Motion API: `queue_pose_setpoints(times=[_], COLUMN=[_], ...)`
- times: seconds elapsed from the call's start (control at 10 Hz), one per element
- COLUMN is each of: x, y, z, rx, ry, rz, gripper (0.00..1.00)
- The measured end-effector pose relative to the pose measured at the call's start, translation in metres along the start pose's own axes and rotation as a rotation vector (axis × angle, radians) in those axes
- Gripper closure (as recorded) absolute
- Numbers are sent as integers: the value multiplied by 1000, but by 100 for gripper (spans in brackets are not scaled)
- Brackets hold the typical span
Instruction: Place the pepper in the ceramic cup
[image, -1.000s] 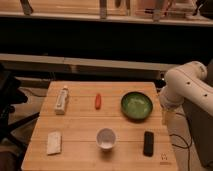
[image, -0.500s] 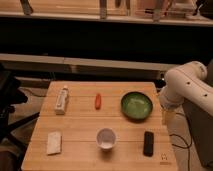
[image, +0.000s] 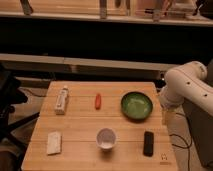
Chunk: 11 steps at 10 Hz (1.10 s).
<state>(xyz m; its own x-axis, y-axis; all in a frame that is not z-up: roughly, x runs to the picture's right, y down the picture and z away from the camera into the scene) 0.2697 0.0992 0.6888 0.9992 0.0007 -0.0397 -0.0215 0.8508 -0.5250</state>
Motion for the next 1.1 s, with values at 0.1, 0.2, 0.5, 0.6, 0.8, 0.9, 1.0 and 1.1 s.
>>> queue_pose_setpoints(times=[0.1, 0.2, 0.5, 0.6, 0.8, 0.9, 1.0, 1.1], x=[-16, -30, -60, -61, -75, -90, -104, -119], y=[-6, -10, -25, -27, -33, -37, -42, -47], z=[1, 1, 2, 2, 2, 1, 0, 0], rx=[7, 13, 36, 42, 53, 60, 70, 79], ry=[4, 7, 17, 20, 22, 22, 20, 17], rz=[-23, -43, -104, -121, -163, -187, -209, -233], gripper=[20, 20, 20, 20, 20, 20, 20, 20])
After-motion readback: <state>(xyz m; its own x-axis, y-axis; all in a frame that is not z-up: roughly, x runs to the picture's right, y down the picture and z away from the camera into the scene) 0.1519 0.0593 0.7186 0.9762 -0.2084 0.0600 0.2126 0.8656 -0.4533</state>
